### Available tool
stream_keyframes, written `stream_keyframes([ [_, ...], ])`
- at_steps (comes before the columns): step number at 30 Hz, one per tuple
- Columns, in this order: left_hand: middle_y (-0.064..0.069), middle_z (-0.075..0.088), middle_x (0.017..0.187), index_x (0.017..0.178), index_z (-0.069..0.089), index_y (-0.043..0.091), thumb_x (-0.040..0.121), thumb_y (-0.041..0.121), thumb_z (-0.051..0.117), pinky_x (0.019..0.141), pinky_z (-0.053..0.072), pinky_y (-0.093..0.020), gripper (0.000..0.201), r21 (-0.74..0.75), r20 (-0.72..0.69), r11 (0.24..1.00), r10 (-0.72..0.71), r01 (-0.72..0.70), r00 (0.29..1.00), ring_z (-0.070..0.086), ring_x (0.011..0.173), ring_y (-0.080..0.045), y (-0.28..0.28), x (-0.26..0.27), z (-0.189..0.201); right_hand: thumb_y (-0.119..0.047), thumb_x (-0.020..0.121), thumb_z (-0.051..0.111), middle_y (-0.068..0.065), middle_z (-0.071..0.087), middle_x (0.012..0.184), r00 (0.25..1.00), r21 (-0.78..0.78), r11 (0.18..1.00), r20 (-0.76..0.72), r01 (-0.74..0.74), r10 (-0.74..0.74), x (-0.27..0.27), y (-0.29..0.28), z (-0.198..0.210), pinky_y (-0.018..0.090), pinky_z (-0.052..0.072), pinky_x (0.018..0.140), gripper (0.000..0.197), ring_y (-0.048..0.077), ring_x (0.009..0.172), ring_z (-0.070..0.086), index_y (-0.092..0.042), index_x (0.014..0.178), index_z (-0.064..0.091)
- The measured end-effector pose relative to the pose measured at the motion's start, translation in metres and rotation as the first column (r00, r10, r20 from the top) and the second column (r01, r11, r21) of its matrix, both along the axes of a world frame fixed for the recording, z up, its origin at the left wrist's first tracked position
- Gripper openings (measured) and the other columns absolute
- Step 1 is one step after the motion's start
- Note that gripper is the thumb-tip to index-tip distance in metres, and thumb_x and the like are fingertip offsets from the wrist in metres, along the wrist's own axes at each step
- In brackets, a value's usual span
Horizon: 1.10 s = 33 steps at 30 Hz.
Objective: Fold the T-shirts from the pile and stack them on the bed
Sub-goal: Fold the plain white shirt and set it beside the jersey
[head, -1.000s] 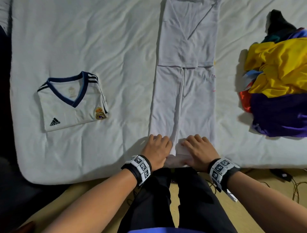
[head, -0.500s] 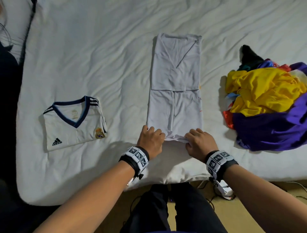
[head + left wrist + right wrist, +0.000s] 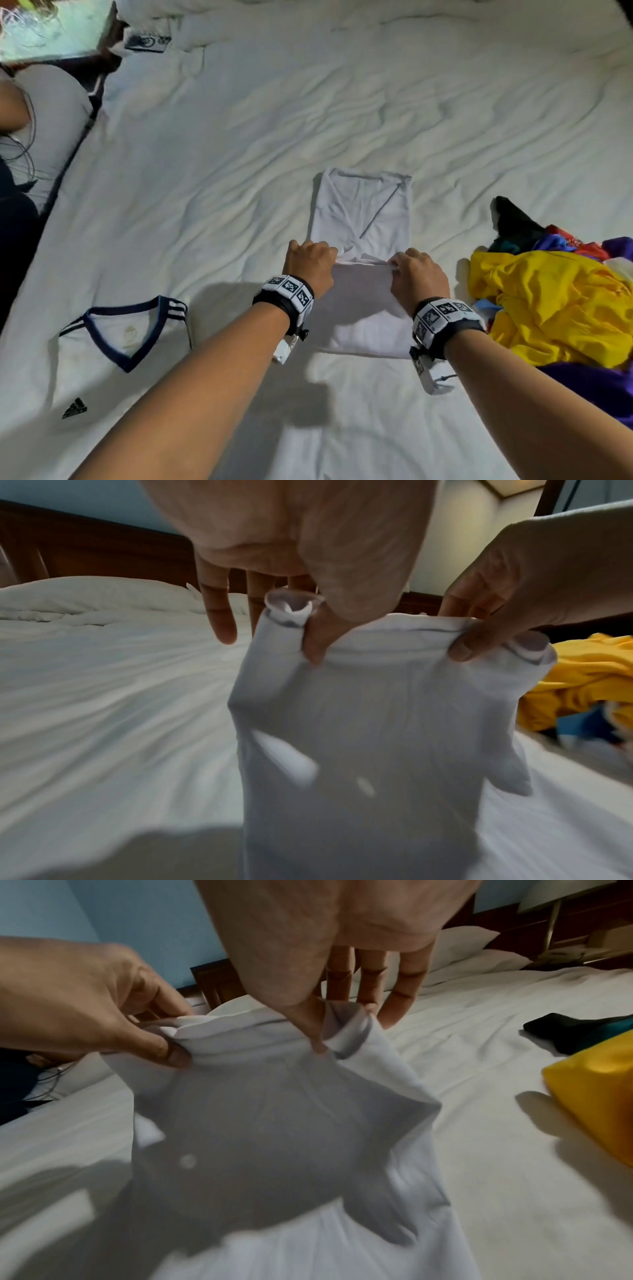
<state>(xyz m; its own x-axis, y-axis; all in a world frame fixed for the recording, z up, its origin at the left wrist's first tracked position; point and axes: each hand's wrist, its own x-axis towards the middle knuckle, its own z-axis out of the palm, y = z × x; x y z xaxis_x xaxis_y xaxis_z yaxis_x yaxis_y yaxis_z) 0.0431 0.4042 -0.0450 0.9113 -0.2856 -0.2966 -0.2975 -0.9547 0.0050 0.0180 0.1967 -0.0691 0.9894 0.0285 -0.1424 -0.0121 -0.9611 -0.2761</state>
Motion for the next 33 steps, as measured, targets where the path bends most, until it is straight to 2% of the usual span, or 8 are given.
stream_keyframes([
  [9, -0.003, 0.066, 0.106, 0.108, 0.062, 0.018, 0.084, 0.006, 0.06, 0.087, 0.041, -0.042, 0.027, -0.001, -0.036, 1.0, 0.024, -0.024, 0.999, 0.063, 0.102, -0.031, -0.002, 0.1, -0.083, -0.002, 0.087, 0.053, 0.009, 0.06, 0.11, 0.999, 0.002, 0.999, -0.028, 0.043, -0.043, 0.091, -0.012, -0.079, 0.042, 0.04, 0.082, 0.033, 0.036, 0.095, 0.059, -0.016, 0.115, 0.064],
  [15, -0.001, 0.067, 0.107, 0.121, 0.058, 0.023, 0.079, 0.007, 0.058, 0.091, 0.036, -0.044, 0.046, -0.079, -0.053, 0.992, 0.1, -0.104, 0.994, 0.06, 0.102, -0.03, 0.001, 0.122, -0.11, 0.004, 0.082, 0.053, 0.013, 0.061, 0.113, 0.997, 0.078, 0.994, -0.011, 0.075, -0.074, 0.11, -0.021, -0.108, 0.044, 0.037, 0.085, 0.043, 0.039, 0.103, 0.055, -0.014, 0.12, 0.063],
  [18, -0.004, 0.062, 0.124, 0.137, 0.049, 0.022, 0.08, 0.01, 0.062, 0.095, 0.037, -0.046, 0.06, -0.064, 0.009, 0.991, 0.118, -0.117, 0.993, 0.054, 0.114, -0.031, 0.003, 0.122, -0.12, 0.004, 0.081, 0.056, 0.014, 0.057, 0.119, 0.994, 0.141, 0.984, -0.002, 0.111, -0.112, 0.111, -0.023, -0.116, 0.043, 0.034, 0.087, 0.048, 0.039, 0.109, 0.053, -0.015, 0.125, 0.06],
  [20, -0.011, 0.05, 0.141, 0.15, 0.034, 0.02, 0.083, 0.014, 0.066, 0.102, 0.036, -0.054, 0.075, -0.051, 0.109, 0.988, 0.152, -0.147, 0.982, 0.045, 0.129, -0.035, 0.002, 0.111, -0.124, -0.007, 0.086, 0.061, 0.014, 0.053, 0.13, 0.981, 0.106, 0.982, 0.099, 0.158, -0.168, 0.106, -0.022, -0.116, 0.048, 0.034, 0.098, 0.047, 0.038, 0.118, 0.048, -0.015, 0.132, 0.056],
  [23, -0.018, 0.027, 0.163, 0.16, 0.021, 0.016, 0.094, 0.025, 0.058, 0.117, 0.02, -0.064, 0.076, -0.129, 0.172, 0.984, 0.145, -0.124, 0.974, 0.019, 0.152, -0.04, -0.017, 0.07, -0.133, -0.024, 0.095, 0.056, 0.015, 0.044, 0.148, 0.964, 0.033, 0.993, 0.242, 0.111, -0.115, 0.08, -0.009, -0.119, 0.053, 0.024, 0.117, 0.047, 0.037, 0.138, 0.036, -0.013, 0.14, 0.048],
  [27, -0.012, 0.006, 0.171, 0.163, 0.012, 0.023, 0.101, 0.044, 0.039, 0.12, 0.012, -0.065, 0.071, -0.135, 0.015, 0.991, 0.009, -0.007, 1.0, 0.004, 0.157, -0.033, -0.033, 0.015, -0.163, -0.04, 0.101, 0.034, 0.014, 0.021, 0.166, 0.984, 0.024, 0.984, -0.015, -0.175, 0.176, 0.035, 0.015, -0.149, 0.053, 0.014, 0.124, 0.063, 0.035, 0.154, 0.015, -0.016, 0.159, 0.029],
  [30, -0.006, -0.004, 0.172, 0.163, 0.002, 0.031, 0.104, 0.058, 0.022, 0.123, 0.003, -0.062, 0.068, -0.154, -0.001, 0.978, 0.142, -0.141, 0.99, -0.004, 0.158, -0.03, -0.014, 0.004, -0.182, -0.05, 0.106, 0.021, 0.005, -0.001, 0.17, 0.99, -0.038, 0.996, -0.116, -0.079, 0.074, 0.02, 0.01, -0.161, 0.05, 0.003, 0.126, 0.063, 0.029, 0.157, -0.004, -0.03, 0.163, 0.006],
  [33, -0.008, -0.005, 0.171, 0.164, 0.001, 0.031, 0.105, 0.056, 0.018, 0.123, 0.004, -0.062, 0.066, -0.121, 0.009, 0.941, 0.32, -0.317, 0.947, -0.003, 0.157, -0.033, 0.002, -0.002, -0.188, -0.056, 0.105, 0.019, 0.004, -0.012, 0.17, 0.987, -0.05, 0.998, -0.154, 0.043, -0.05, 0.014, 0.004, -0.158, 0.049, -0.008, 0.125, 0.067, 0.025, 0.155, -0.015, -0.03, 0.162, -0.003],
])
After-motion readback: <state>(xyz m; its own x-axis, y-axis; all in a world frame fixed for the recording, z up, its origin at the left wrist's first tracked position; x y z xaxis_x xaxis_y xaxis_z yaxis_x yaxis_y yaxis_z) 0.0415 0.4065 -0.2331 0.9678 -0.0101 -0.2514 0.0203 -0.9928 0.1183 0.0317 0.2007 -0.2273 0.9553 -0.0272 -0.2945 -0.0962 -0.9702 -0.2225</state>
